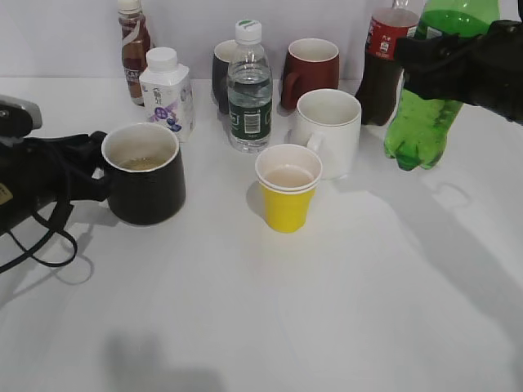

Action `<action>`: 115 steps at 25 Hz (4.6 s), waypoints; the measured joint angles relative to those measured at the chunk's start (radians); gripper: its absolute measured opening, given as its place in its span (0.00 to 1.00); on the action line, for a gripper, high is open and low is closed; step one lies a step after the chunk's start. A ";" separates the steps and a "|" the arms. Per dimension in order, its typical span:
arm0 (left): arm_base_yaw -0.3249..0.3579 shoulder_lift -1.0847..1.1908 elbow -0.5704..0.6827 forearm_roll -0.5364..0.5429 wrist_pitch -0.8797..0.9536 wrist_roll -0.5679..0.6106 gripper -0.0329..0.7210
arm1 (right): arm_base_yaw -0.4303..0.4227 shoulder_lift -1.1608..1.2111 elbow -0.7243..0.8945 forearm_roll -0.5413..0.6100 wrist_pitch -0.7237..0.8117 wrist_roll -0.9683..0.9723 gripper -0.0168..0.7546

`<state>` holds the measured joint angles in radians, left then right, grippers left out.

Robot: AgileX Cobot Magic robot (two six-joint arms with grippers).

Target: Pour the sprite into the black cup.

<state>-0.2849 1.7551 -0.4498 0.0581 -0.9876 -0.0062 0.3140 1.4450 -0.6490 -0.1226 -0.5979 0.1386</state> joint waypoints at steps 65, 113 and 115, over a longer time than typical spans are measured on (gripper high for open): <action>0.000 -0.500 0.001 0.016 0.450 0.000 0.36 | -0.156 0.125 0.199 -0.038 -0.402 -0.116 0.79; 0.016 -1.763 -0.086 0.065 2.095 -0.022 0.66 | 0.077 -1.387 0.138 0.061 1.682 -0.106 0.79; 0.016 -1.763 -0.071 0.047 2.071 -0.018 0.66 | 0.077 -1.387 0.150 0.064 1.661 -0.110 0.79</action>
<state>-0.2684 -0.0081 -0.5207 0.1046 1.0829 -0.0242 0.3912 0.0582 -0.4991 -0.0585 1.0630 0.0290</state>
